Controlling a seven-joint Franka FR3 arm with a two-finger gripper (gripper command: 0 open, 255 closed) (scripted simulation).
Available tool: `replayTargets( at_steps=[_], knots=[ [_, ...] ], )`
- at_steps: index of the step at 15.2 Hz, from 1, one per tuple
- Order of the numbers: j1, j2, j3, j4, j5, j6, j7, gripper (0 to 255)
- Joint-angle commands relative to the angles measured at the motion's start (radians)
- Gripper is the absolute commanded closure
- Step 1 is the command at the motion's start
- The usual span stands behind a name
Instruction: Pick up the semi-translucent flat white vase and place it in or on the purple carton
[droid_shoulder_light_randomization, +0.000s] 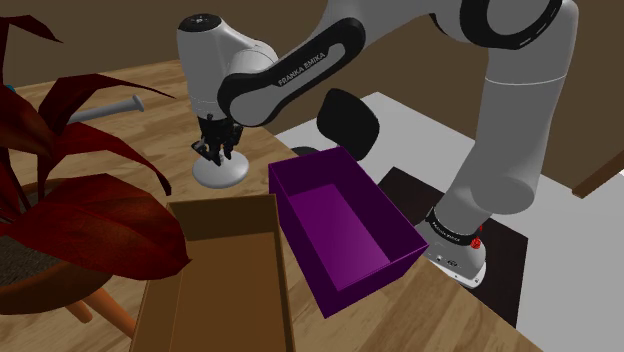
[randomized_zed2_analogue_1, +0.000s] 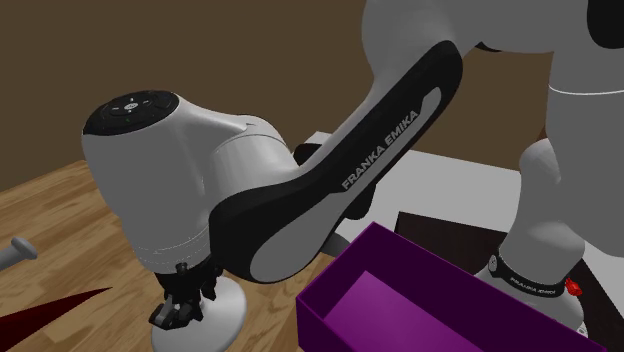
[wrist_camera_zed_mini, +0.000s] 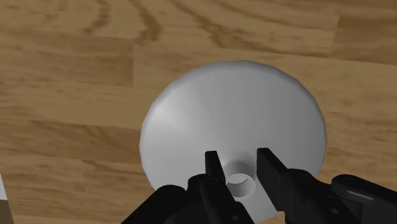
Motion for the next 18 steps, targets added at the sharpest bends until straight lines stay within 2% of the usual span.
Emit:
replayTargets(
  at_steps=[1, 18],
  knots=[
    [-0.002, -0.006, 0.002, 0.004, 0.005, -0.010, -0.004, 255],
    [-0.015, -0.096, 0.028, 0.116, 0.074, -0.199, -0.066, 255]
  ],
)
